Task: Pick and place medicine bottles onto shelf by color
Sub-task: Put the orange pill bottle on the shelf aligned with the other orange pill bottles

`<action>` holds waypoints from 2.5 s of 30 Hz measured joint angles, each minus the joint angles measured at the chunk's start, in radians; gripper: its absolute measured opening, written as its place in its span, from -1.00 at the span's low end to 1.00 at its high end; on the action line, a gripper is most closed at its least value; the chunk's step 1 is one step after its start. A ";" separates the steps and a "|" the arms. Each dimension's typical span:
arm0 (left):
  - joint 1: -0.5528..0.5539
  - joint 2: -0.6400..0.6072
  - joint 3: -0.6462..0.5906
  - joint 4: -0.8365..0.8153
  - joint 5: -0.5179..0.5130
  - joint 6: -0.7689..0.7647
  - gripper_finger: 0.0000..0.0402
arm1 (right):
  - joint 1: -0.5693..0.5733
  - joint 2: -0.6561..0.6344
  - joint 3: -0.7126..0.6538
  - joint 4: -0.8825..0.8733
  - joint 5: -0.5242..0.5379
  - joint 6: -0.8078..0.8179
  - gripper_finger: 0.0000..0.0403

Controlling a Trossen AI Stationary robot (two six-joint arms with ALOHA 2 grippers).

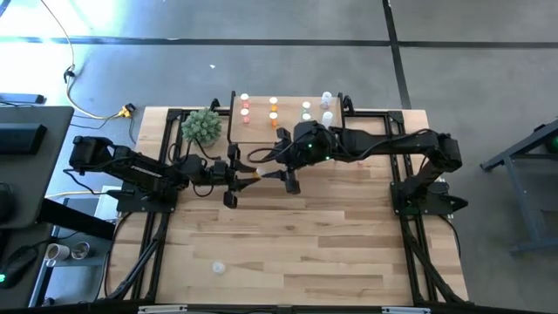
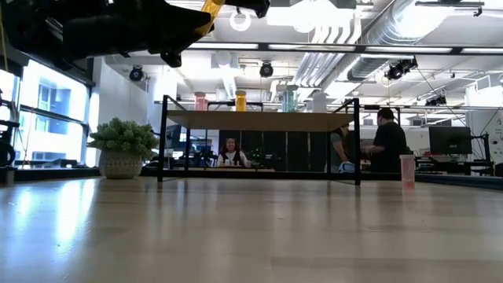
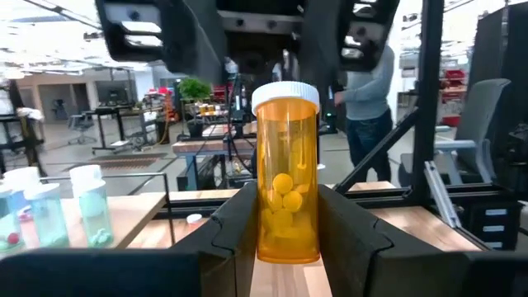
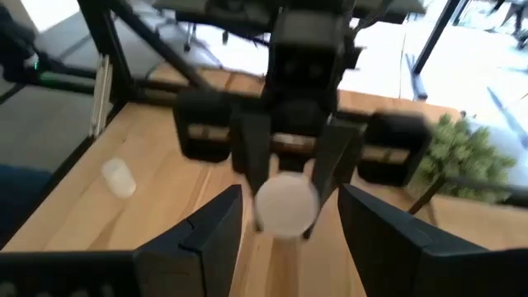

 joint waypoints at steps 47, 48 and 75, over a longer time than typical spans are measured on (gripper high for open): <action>0.001 0.001 0.000 -0.011 -0.008 -0.004 -0.51 | 0.019 0.042 0.000 0.011 0.053 -0.008 -0.34; 0.001 0.001 0.000 -0.011 -0.008 -0.004 -0.51 | 0.019 0.042 0.000 0.011 0.053 -0.008 -0.34; 0.001 0.001 0.000 -0.057 -0.166 -0.027 0.05 | -0.020 0.042 0.000 -0.015 0.106 0.021 -0.34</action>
